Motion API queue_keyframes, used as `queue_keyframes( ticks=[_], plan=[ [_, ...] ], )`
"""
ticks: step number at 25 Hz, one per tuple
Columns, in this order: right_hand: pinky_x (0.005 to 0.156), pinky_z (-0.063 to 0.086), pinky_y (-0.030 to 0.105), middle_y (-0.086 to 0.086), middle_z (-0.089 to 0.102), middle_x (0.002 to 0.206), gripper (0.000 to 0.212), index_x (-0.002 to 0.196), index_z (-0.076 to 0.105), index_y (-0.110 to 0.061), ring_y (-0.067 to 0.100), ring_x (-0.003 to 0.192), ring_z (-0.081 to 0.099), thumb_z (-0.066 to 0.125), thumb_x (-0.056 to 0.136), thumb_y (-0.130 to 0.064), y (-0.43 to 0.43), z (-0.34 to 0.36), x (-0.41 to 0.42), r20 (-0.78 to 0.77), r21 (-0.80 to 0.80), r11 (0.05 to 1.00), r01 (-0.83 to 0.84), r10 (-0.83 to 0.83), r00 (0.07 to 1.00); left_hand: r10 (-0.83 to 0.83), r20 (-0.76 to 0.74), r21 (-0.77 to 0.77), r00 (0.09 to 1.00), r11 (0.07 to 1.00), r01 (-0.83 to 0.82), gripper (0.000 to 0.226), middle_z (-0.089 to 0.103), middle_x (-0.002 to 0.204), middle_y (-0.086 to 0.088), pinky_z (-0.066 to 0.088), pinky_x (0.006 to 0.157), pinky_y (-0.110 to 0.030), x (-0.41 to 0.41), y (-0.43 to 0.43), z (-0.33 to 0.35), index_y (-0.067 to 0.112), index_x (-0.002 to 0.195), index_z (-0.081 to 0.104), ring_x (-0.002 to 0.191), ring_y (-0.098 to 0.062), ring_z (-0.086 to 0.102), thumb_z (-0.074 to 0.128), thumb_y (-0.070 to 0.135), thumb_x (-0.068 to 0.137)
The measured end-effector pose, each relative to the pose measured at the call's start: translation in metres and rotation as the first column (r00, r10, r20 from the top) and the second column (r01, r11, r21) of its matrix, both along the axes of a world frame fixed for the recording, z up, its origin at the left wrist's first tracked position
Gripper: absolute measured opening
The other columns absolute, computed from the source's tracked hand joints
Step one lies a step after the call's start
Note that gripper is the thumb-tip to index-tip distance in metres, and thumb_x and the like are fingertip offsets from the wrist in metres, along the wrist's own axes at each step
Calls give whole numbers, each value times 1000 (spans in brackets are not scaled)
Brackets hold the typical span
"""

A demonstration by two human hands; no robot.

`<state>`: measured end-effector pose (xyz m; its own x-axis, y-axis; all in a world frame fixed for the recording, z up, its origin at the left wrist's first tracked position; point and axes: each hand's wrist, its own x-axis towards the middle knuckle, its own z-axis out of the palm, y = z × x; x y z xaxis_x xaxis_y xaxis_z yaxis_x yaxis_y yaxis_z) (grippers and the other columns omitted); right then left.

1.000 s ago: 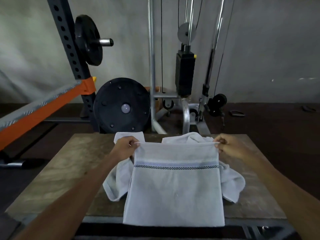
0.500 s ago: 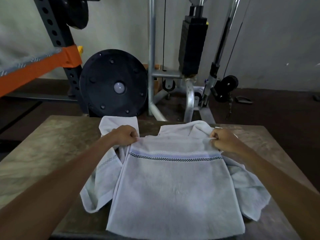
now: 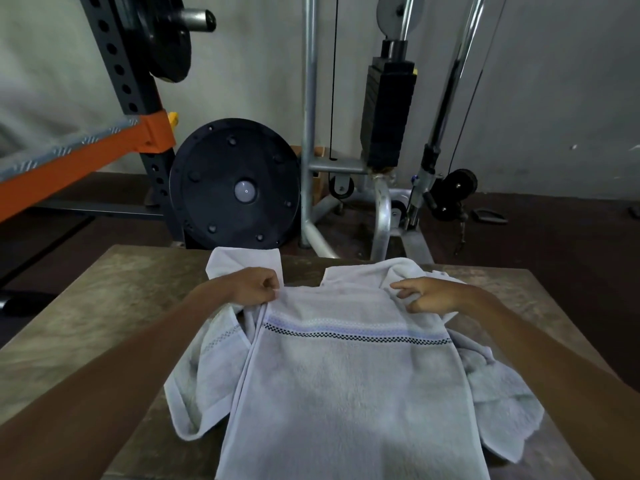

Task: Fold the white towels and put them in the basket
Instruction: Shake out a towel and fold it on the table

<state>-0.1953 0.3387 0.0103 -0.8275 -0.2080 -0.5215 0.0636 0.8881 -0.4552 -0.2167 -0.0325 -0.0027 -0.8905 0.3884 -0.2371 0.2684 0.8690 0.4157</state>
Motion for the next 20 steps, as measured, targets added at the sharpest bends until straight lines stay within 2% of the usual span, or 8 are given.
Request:
queue_keyframes(
  ticks=[1,3,6,8,12,18,20],
  plan=[
    [102,41,28,-7,51,133,58,140,41,-35,14,128,44,54,87,-14,-3,0,0,-7,21,1000,-18,18,1000,-12,6,-30,1000,999,12,4,62,101,2,48,86,-30,1,0,-3,23,91,56,94,-17,58,54,25,92],
    [99,42,27,-3,56,124,50,130,51,-35,16,120,50,56,84,-16,-4,-1,-2,-34,54,998,-24,26,999,-8,-26,26,1000,1000,9,2,62,99,2,46,80,-24,3,1,-6,23,90,57,91,-15,57,55,24,92],
    [86,46,25,-7,61,103,21,95,62,-36,14,101,55,60,82,-20,-2,1,-3,-84,78,996,-50,56,995,70,-92,230,993,972,-48,5,65,91,-3,47,71,-22,5,-1,1,19,85,59,79,-14,58,61,19,90],
    [73,44,23,-7,59,89,15,79,59,-33,13,88,55,64,84,-20,1,10,2,-161,57,997,-43,52,986,124,-66,369,990,925,-91,8,66,87,-4,50,70,-24,9,-5,11,18,82,60,75,-14,60,63,17,89],
    [66,41,25,-5,59,89,15,82,57,-23,10,79,53,72,81,-23,8,44,29,-273,-35,999,13,-23,962,162,-118,498,980,863,-83,9,68,84,-2,47,65,-12,35,-7,41,11,79,61,72,-4,61,65,10,87],
    [64,47,35,-1,59,78,23,73,54,-23,17,69,55,69,79,-6,8,70,77,-448,-182,981,73,-149,881,162,-190,514,968,857,-42,9,70,83,-1,51,68,-22,93,-16,77,7,82,61,71,-5,63,65,13,87],
    [64,50,31,-6,63,76,27,70,59,-25,11,66,60,66,81,-1,5,71,88,-508,-186,980,74,-161,846,156,-205,503,966,864,-33,10,70,84,-3,51,71,-26,106,-23,81,7,82,62,74,-9,64,66,15,87]
  ],
)
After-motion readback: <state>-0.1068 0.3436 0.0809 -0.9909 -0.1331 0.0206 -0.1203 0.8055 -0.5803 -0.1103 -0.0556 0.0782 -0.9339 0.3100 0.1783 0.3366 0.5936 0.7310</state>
